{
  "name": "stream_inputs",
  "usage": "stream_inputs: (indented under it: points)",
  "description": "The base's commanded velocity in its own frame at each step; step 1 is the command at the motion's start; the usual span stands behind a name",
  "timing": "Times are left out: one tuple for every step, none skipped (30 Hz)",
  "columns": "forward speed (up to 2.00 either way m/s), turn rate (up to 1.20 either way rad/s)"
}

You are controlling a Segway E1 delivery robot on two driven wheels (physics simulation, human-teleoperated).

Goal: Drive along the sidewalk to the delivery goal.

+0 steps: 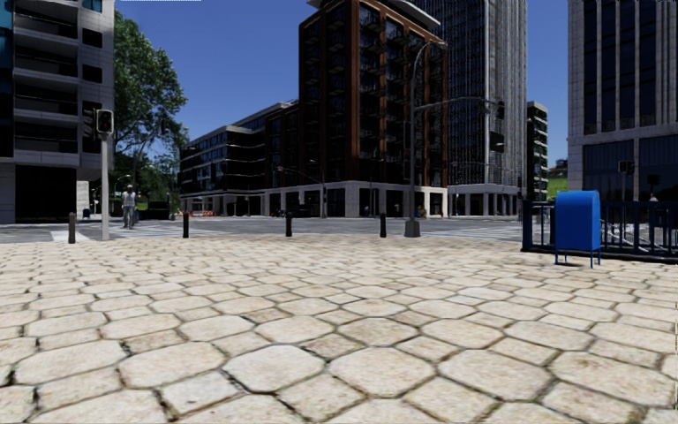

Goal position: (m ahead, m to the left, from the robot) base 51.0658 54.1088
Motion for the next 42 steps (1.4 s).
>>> stream_inputs:
  points:
    - [2.00,0.00]
    - [2.00,0.00]
    - [2.00,0.00]
    - [2.00,0.00]
    - [2.00,0.00]
    - [2.00,0.00]
    - [2.00,0.00]
    - [2.00,0.00]
    - [2.00,0.00]
    - [2.00,0.00]
    - [2.00,0.00]
    - [2.00,0.00]
    - [2.00,0.00]
    - [2.00,0.00]
    - [2.00,0.00]
    - [2.00,0.00]
    - [2.00,0.00]
    - [2.00,0.00]
    - [2.00,0.00]
    - [2.00,0.00]
    - [2.00,0.00]
    - [2.00,0.00]
    - [2.00,0.00]
    - [2.00,0.00]
    - [2.00,0.00]
    - [2.00,0.00]
    - [2.00,0.00]
    - [2.00,0.00]
    - [2.00,0.00]
    - [2.00,0.00]
    - [2.00,0.00]
    - [2.00,0.00]
    - [2.00,0.00]
    - [2.00,0.00]
    - [2.00,0.00]
    - [2.00,0.00]
    - [2.00,0.00]
    - [2.00,0.00]
    - [2.00,0.00]
    - [2.00,0.00]
    - [2.00,0.00]
    - [2.00,0.00]
